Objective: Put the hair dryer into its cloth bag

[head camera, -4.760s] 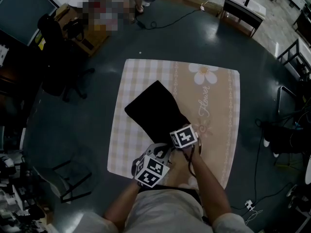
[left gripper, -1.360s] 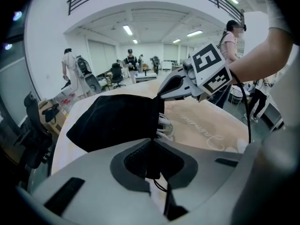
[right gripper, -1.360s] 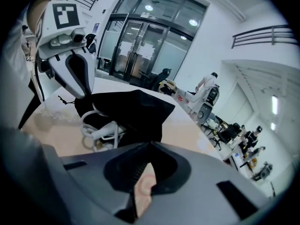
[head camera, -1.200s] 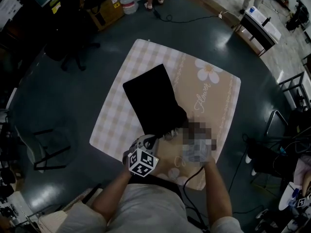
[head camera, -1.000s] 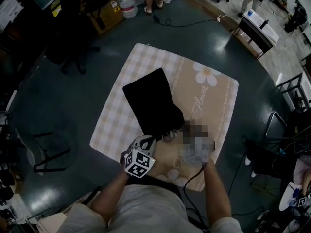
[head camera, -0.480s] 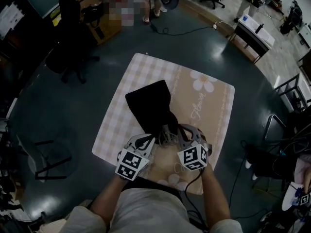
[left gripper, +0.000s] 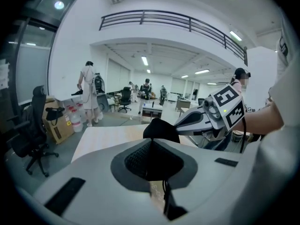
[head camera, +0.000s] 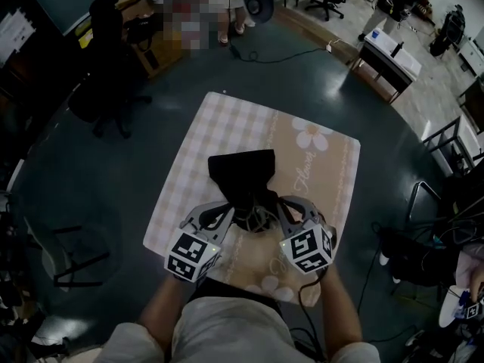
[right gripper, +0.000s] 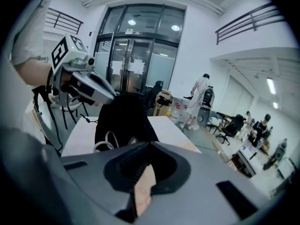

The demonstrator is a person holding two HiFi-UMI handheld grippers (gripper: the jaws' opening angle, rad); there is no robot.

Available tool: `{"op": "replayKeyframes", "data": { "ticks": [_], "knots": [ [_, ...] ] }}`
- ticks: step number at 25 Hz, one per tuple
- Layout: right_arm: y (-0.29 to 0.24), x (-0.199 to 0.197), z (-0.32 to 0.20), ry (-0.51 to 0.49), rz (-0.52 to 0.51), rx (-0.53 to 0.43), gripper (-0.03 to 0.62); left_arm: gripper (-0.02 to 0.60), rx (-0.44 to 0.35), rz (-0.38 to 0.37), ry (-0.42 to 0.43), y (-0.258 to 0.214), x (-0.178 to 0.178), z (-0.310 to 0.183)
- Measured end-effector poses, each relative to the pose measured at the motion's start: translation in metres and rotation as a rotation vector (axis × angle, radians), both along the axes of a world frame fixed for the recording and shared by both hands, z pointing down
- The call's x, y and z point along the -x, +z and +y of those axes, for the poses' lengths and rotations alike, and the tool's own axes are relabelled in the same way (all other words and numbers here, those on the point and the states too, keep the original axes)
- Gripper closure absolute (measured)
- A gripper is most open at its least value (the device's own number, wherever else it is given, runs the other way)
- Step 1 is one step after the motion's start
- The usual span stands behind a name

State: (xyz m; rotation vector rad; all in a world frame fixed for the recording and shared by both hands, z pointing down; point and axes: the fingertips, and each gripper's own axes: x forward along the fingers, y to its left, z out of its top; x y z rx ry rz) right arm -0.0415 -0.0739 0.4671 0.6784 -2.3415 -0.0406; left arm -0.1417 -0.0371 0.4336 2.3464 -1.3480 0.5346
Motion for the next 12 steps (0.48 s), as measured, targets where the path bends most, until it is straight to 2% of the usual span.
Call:
{"op": "replayKeyframes", "data": {
  "ticks": [3,12],
  "knots": [
    [-0.019,-0.004,0.005,0.032,-0.025,0.048,0.576,0.566,-0.014,0.027,0.005,-0.014,-0.002,0.001],
    [-0.068,-0.016,0.002,0.078,-0.055,0.087,0.576,0.568,-0.074,0.094,0.025,-0.056,-0.002,-0.01]
  ]
}}
